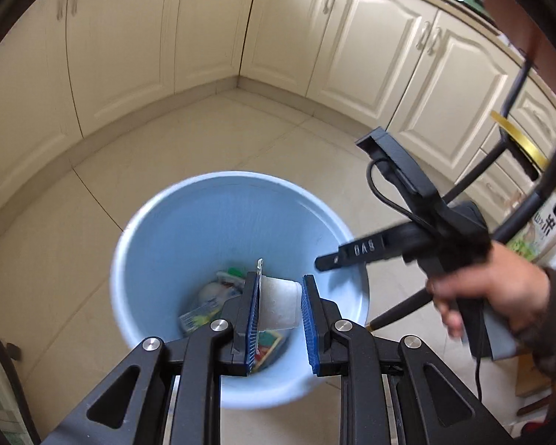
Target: Collect trash
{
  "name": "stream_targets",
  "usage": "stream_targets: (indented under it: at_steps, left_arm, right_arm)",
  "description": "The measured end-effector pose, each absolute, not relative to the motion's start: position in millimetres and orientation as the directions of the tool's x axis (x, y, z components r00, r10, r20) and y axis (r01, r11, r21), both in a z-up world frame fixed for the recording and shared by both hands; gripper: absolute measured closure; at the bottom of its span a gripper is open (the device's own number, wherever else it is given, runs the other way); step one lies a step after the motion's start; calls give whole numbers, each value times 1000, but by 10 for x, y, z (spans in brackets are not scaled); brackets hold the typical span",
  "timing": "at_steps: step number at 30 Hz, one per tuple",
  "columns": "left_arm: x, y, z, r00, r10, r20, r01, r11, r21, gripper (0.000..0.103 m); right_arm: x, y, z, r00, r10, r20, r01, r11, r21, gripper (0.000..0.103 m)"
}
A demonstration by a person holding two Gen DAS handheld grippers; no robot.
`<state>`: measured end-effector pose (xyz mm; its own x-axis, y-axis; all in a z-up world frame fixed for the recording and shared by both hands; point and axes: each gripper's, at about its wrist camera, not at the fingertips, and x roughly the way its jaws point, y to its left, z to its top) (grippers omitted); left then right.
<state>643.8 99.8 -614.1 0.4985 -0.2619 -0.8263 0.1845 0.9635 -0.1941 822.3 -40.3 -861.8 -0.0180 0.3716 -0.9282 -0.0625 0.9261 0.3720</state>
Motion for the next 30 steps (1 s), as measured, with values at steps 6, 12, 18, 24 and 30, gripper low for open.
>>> stream_targets:
  at_steps: [6, 12, 18, 24, 30]
  left_arm:
    - [7030, 1111, -6498, 401, -178, -899, 120, 983, -142, 80]
    - [7244, 1041, -6699, 403, -110, -909, 37, 994, -104, 36]
    - [7173, 988, -6829, 441, 16, -898, 2, 1000, 19, 24]
    - [7063, 1086, -7147, 382, 79, -921, -75, 996, 54, 24]
    - [7080, 1049, -7650, 318, 24, -948, -115, 993, -13, 26]
  right_arm:
    - [8236, -442, -8610, -5, 433, -902, -38, 901, 433, 78]
    - [8317, -681, -8257, 134, 488, -862, -13, 871, 491, 43]
    - [8370, -981, -8045, 388, 267, -882, 76, 945, 319, 19]
    - [8585, -1282, -8972, 201, 60, -978, 270, 956, 114, 15]
    - [8637, -1673, -9930, 7, 11, -1000, 467, 884, 13, 19]
